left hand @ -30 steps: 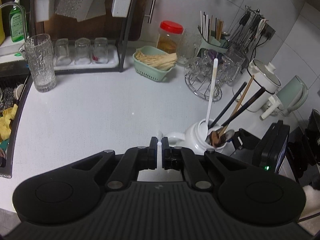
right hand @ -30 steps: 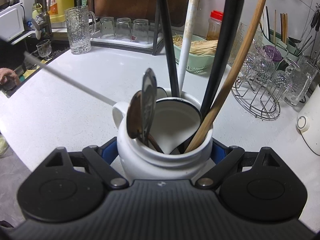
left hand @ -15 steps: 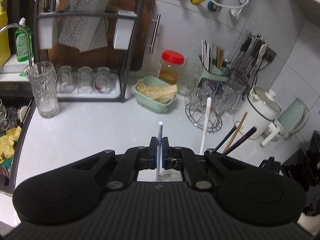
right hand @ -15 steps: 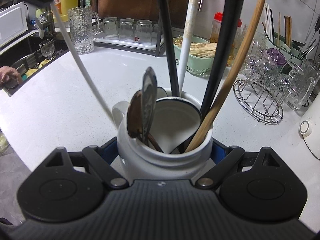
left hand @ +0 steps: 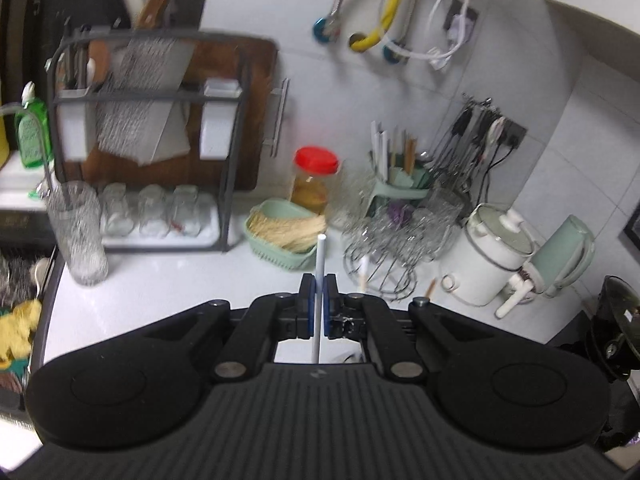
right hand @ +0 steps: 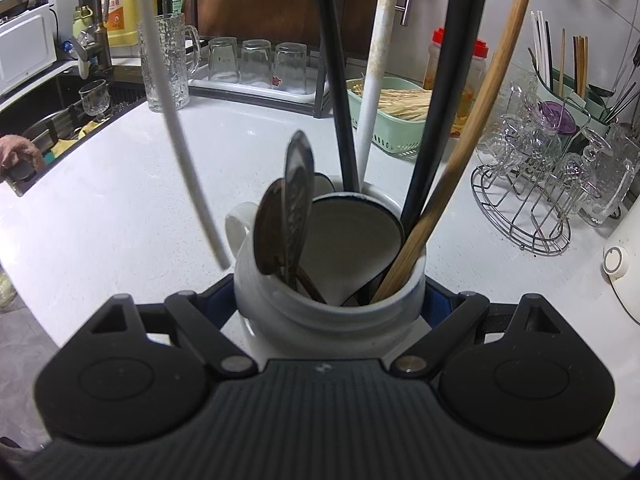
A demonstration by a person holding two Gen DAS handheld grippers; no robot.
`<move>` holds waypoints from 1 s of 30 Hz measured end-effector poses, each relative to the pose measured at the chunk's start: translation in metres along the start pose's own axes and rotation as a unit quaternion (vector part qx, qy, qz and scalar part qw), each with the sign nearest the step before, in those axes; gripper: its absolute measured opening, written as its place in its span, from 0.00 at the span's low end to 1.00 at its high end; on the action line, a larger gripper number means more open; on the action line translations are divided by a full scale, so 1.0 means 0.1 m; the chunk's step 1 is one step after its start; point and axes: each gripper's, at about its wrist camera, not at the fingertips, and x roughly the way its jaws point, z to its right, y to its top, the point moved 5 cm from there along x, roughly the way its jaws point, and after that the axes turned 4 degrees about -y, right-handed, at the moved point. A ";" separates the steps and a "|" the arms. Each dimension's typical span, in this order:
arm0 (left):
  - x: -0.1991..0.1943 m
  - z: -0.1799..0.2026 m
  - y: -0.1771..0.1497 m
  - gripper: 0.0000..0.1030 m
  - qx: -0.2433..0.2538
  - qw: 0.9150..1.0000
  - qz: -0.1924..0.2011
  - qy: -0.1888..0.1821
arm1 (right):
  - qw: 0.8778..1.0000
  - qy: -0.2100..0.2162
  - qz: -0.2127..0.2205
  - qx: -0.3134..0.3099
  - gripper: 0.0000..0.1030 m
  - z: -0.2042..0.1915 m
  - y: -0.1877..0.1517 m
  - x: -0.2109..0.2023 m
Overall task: Organize utensils
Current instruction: 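Lower the white chopstick into the jar and open the left gripper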
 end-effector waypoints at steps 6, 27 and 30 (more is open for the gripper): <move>-0.17 0.31 0.31 0.04 0.032 0.999 0.022 -0.022 | 1.000 0.003 0.002 -0.001 0.90 -0.01 0.02 0.03; 0.48 0.43 0.06 0.04 0.039 0.997 -0.054 -0.044 | 1.000 0.014 0.012 -0.011 0.90 0.00 0.03 0.05; 0.66 0.42 -0.08 0.04 0.044 0.995 -0.081 -0.043 | 1.000 0.014 0.013 -0.010 0.90 0.00 0.03 0.06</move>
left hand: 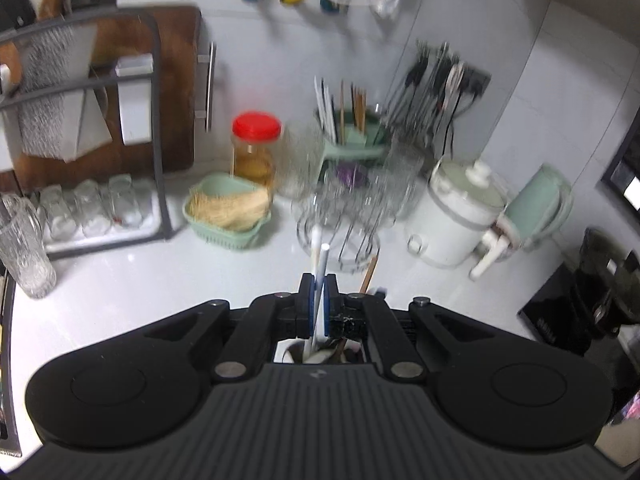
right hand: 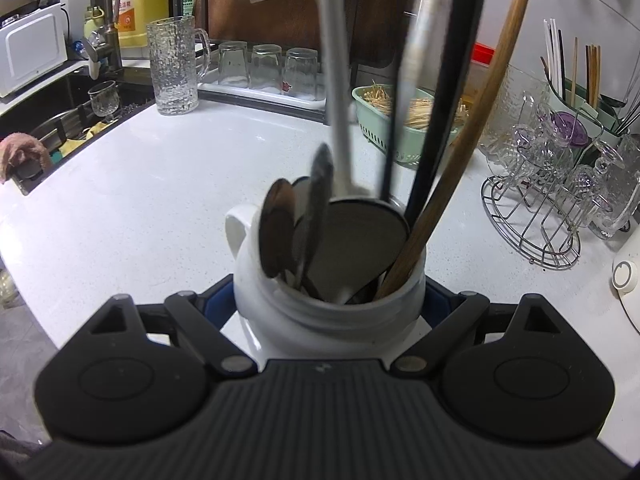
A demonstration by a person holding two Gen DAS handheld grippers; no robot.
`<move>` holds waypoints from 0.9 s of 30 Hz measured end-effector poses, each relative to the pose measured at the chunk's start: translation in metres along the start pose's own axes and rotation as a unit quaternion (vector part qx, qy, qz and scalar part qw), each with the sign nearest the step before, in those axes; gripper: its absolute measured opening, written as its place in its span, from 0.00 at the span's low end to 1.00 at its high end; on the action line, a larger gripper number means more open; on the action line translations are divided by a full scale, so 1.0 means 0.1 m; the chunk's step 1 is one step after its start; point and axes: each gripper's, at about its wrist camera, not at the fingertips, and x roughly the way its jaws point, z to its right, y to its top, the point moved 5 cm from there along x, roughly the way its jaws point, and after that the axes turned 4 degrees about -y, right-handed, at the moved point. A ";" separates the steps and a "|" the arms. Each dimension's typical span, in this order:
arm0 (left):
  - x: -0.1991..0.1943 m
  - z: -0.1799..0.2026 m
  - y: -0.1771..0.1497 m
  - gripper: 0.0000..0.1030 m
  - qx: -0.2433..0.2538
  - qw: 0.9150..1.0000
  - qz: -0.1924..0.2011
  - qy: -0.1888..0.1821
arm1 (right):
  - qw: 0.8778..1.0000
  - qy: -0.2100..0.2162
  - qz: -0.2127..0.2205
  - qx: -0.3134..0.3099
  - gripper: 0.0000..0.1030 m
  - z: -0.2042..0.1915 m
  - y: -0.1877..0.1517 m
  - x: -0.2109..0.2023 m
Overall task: Organize utensils
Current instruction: 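Lower the white chopstick into the jar and open the left gripper, then withdraw the left gripper from the jar while the right gripper opens and releases the jar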
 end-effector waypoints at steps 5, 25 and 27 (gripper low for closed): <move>0.29 -0.04 -0.19 0.04 0.008 0.999 -0.026 0.016 | 1.000 0.003 0.002 -0.002 0.90 0.00 0.00 0.00; 0.31 -0.26 -0.37 0.38 -0.096 0.991 0.012 0.089 | 0.998 0.052 0.000 -0.024 0.89 0.08 0.05 0.05; 0.21 -0.24 -0.38 0.45 -0.099 0.989 0.029 0.108 | 0.998 0.061 0.005 -0.029 0.88 0.08 0.08 0.05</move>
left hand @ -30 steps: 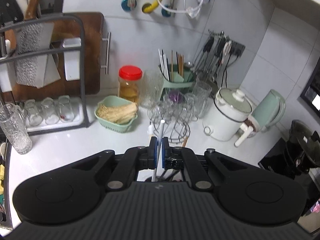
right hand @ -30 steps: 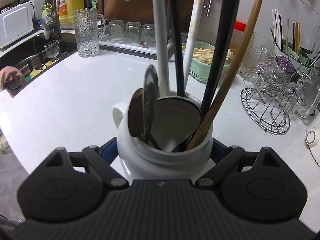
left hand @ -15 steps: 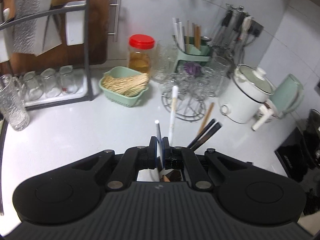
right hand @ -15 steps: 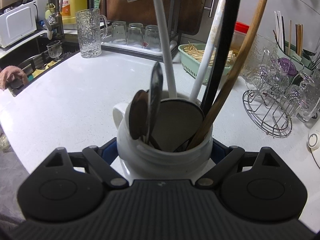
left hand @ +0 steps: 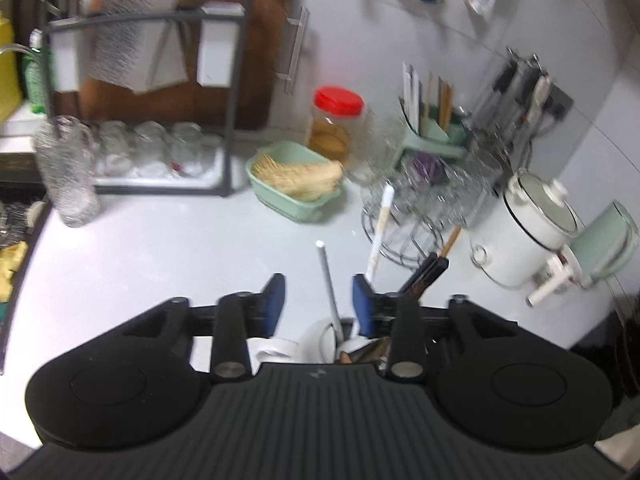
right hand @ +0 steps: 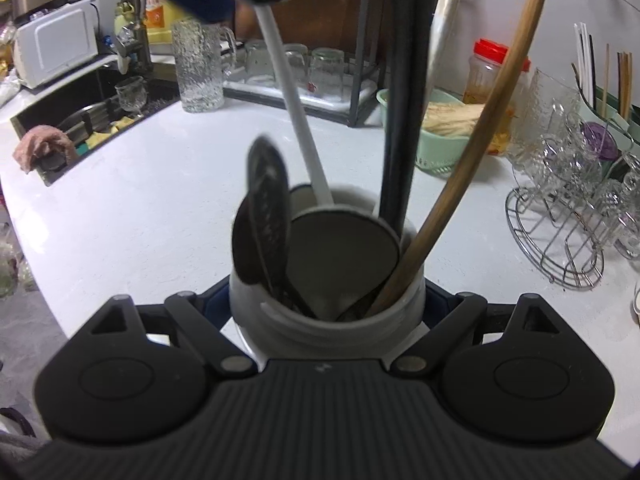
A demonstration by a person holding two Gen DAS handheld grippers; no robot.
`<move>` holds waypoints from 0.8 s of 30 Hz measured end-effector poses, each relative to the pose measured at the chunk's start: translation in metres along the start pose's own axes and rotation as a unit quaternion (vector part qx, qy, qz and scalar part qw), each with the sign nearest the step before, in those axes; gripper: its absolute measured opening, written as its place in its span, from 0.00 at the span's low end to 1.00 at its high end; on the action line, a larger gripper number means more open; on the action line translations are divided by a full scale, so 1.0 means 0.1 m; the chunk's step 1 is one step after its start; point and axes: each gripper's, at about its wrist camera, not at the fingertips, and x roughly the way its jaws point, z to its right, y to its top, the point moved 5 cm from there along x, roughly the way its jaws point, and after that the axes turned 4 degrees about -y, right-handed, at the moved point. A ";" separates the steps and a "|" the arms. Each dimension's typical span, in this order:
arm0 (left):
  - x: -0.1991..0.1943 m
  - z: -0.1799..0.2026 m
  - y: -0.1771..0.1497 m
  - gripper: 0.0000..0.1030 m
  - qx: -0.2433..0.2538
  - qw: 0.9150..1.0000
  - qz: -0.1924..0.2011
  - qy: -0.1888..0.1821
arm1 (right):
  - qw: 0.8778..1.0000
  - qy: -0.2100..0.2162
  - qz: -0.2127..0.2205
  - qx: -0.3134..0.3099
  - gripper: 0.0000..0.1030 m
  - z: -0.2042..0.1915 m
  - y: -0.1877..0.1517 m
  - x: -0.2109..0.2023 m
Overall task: Organize utensils
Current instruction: 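Withdraw the left gripper from the jar while the right gripper opens and releases the jar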
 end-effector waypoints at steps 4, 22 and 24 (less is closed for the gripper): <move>-0.14 -0.03 -0.06 0.54 -0.020 0.999 0.014 0.036 | 1.000 0.021 0.004 0.000 1.00 0.06 0.03 0.01; -0.64 -0.22 -0.47 0.83 -0.123 0.976 0.029 0.179 | 0.995 0.096 -0.008 0.007 1.00 0.25 0.06 -0.15; -0.69 -0.21 -0.50 0.84 -0.121 0.976 0.031 0.180 | 0.996 0.091 -0.006 0.011 1.00 0.28 0.07 -0.20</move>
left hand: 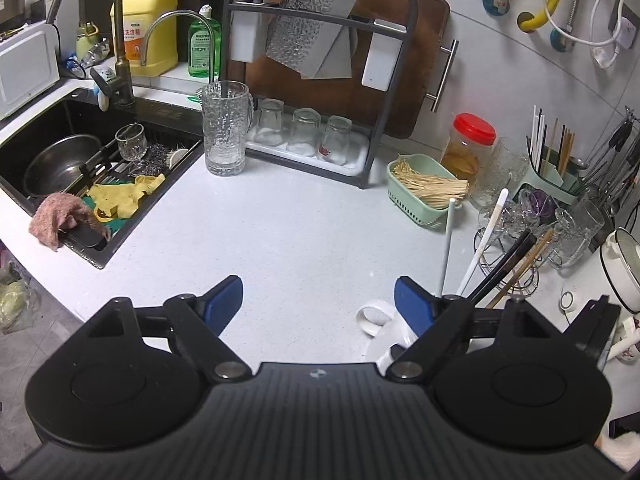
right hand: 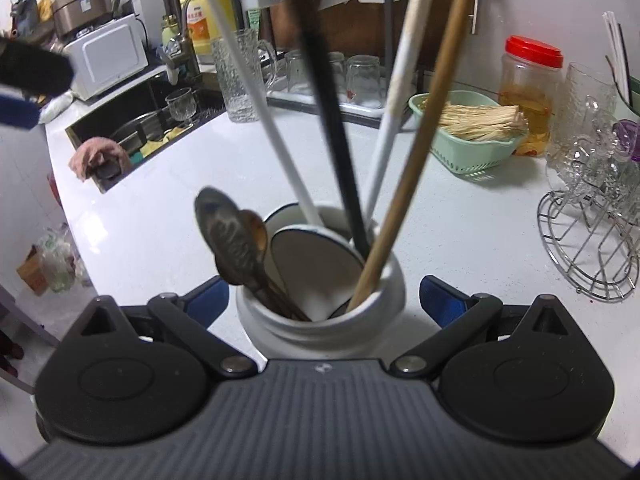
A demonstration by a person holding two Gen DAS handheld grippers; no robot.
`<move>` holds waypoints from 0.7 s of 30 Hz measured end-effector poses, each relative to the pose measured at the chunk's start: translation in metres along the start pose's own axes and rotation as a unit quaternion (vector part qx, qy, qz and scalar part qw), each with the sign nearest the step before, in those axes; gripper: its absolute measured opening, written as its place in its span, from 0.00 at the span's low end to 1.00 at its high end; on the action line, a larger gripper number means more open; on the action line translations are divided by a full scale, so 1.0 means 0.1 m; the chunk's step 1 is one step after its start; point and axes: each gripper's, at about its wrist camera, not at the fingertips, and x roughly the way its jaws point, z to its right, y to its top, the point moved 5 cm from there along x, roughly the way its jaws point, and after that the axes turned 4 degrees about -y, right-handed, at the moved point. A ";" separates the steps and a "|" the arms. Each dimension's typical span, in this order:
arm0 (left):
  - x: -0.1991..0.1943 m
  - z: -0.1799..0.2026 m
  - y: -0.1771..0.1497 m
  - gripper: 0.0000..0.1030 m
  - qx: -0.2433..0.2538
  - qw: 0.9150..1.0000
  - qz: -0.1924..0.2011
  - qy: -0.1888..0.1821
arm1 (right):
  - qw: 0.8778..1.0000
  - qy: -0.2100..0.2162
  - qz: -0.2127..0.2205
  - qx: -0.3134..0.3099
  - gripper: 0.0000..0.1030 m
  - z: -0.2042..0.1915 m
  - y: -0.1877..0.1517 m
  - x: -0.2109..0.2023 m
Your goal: Organize utensils
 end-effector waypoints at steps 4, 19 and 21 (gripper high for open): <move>-0.09 -0.04 0.00 0.89 0.003 1.000 0.013 -0.009 | 1.000 -0.015 0.005 0.012 1.00 0.04 0.01 -0.17; -0.54 -0.24 -0.07 0.93 0.056 0.996 0.032 -0.066 | 0.988 -0.106 0.069 0.089 1.00 -0.12 0.13 -1.07; -0.63 -0.26 -0.11 0.93 0.060 0.995 0.032 -0.072 | 0.985 -0.119 0.074 0.097 1.00 -0.19 0.13 -1.24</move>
